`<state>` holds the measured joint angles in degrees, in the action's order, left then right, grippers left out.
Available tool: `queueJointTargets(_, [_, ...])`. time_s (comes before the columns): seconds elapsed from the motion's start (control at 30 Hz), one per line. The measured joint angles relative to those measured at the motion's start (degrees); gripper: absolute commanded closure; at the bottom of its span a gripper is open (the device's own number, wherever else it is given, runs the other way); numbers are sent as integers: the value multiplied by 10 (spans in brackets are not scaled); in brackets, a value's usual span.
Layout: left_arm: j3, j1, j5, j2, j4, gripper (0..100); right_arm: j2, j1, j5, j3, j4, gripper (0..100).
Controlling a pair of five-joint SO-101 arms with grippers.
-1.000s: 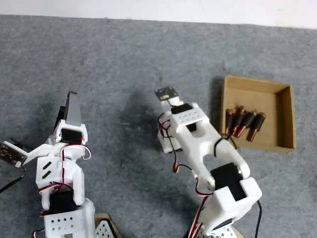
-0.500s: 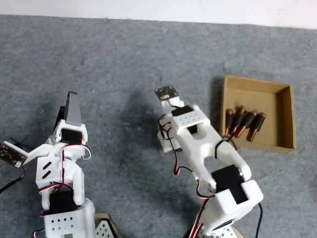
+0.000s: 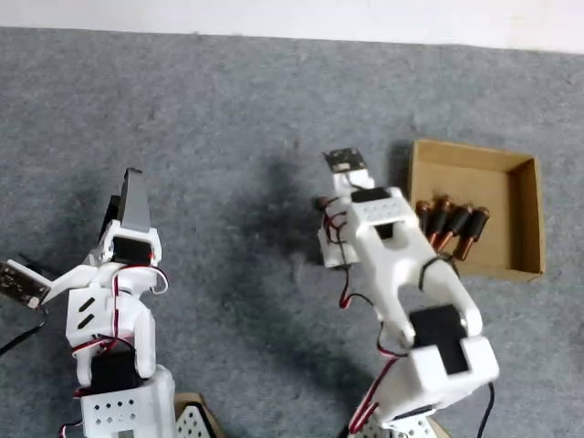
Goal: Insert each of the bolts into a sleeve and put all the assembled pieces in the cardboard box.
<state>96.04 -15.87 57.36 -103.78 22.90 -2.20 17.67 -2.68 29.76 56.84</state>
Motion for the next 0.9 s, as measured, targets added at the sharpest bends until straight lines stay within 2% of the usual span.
queueJointTargets(0.1, [0,0,0,0,0,800,69,-4,0,59,-24,994])
queueJointTargets(0.33, [0,0,0,0,0,800,300,-5,0,265,-164,994])
queueJointTargets(0.47, [0,5,0,0,0,800,435,-8,-23,361,-189,994])
queueJointTargets(0.73, [0,125,-77,0,37,800,715,-65,-36,520,-194,994])
queueJointTargets(0.9, [-8,212,-107,0,80,800,882,-65,-36,611,-187,994])
